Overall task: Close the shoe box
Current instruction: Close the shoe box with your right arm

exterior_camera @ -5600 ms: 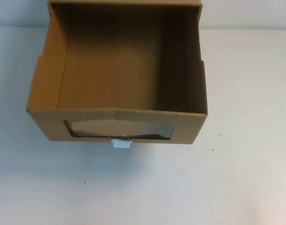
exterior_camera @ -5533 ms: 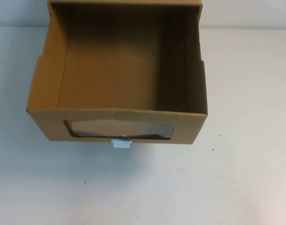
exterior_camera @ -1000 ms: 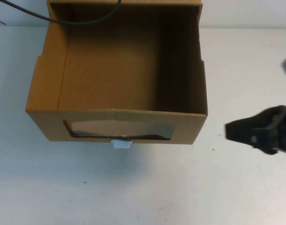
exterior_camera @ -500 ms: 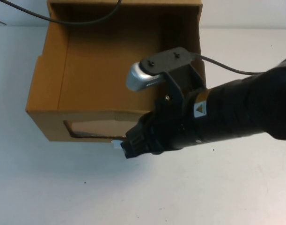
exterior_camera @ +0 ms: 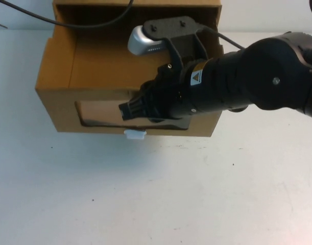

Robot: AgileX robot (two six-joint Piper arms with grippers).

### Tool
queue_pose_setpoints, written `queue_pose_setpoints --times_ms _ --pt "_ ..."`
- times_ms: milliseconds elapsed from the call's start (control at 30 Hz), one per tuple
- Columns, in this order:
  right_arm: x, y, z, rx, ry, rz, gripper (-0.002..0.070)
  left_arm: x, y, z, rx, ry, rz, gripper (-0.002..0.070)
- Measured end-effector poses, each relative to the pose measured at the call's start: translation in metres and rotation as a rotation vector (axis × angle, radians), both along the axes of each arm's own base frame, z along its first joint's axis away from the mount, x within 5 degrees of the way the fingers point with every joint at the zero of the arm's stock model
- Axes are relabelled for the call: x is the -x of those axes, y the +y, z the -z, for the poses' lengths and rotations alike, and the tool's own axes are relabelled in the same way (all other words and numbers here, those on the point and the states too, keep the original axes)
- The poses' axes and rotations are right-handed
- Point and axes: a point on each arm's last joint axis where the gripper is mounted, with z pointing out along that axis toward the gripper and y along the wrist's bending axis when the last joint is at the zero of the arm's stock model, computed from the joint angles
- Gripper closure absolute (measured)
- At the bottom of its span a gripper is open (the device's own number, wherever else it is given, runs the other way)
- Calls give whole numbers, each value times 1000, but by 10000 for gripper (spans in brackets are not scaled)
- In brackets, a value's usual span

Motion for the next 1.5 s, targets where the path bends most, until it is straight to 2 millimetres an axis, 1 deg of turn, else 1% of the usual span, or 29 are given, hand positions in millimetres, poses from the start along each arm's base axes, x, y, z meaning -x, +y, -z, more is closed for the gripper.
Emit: queue_pose_setpoints --times_ms 133,233,367,600,867,1133,1367,1500 --pt "-10 0 -9 -46 -70 26 687 0 0 0 1 -2 -1 677" --pt "-19 -3 -21 -83 -131 53 687 0 0 0 2 -1 0 677" --pt "-35 -8 -23 -93 -149 93 687 0 0 0 2 -1 0 677" --pt "-64 -10 -16 -98 -163 147 687 0 0 0 3 -3 -1 677" --pt "-81 -8 -21 -193 -243 200 687 0 0 0 3 -3 -1 677" --pt "-101 -8 -11 -239 -300 252 687 0 0 0 6 -2 1 677" --pt "-110 -5 -5 -274 -349 275 687 0 0 0 6 -2 1 677" --pt "-116 -1 5 -277 -355 282 687 0 0 -1 7 -4 0 677"
